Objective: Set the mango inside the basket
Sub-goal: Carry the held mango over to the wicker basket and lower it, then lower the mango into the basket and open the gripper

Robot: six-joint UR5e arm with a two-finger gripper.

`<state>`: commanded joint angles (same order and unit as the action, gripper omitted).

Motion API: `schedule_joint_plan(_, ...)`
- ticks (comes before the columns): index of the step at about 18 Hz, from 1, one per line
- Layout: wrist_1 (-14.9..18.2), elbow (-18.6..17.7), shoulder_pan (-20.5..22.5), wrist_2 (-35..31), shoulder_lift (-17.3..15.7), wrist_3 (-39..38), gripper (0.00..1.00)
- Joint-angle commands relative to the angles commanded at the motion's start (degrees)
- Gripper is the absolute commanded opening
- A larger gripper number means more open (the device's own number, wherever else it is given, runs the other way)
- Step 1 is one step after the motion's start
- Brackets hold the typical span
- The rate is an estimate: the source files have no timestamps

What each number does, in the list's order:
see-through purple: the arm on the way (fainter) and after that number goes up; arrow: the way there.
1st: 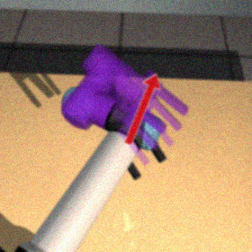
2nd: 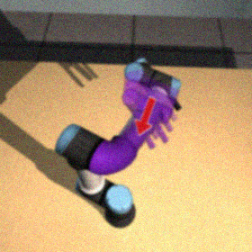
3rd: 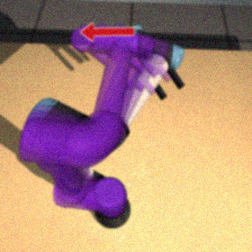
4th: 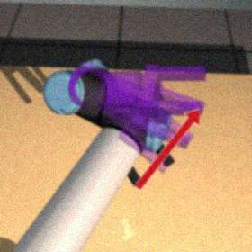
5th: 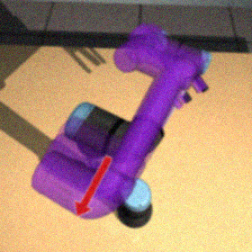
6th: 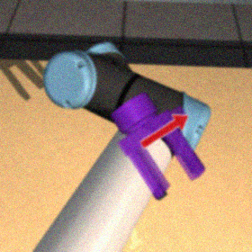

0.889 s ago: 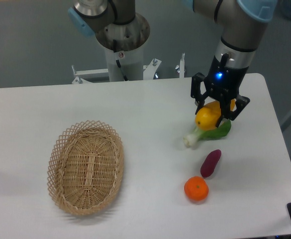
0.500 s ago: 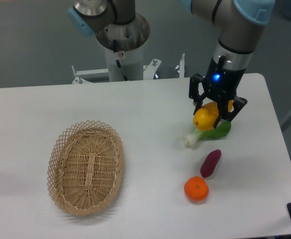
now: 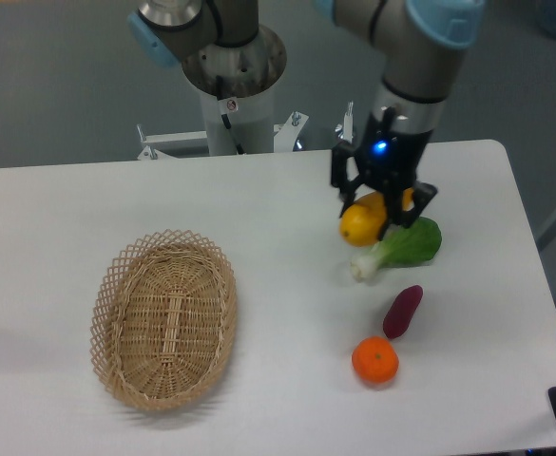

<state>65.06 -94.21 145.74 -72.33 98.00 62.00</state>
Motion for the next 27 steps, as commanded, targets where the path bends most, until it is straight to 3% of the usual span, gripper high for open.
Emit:
schedule_joint_plan(6,-9.59,-4.22,-9.92,-3.50,1.14,-15.39,0.50)
schedule_joint_plan(13,-18.64,-4.14,-22.24,-13.97,10.54,-29.55,0.50)
schedule_joint_plan(19,-20.93,-4.05,-26.03,-14.94,15.20,-32.82,0.50)
schedule_joint_plan(27,-21.82,-4.67,-29.19,-17.14,18.02,-32.82,0.56)
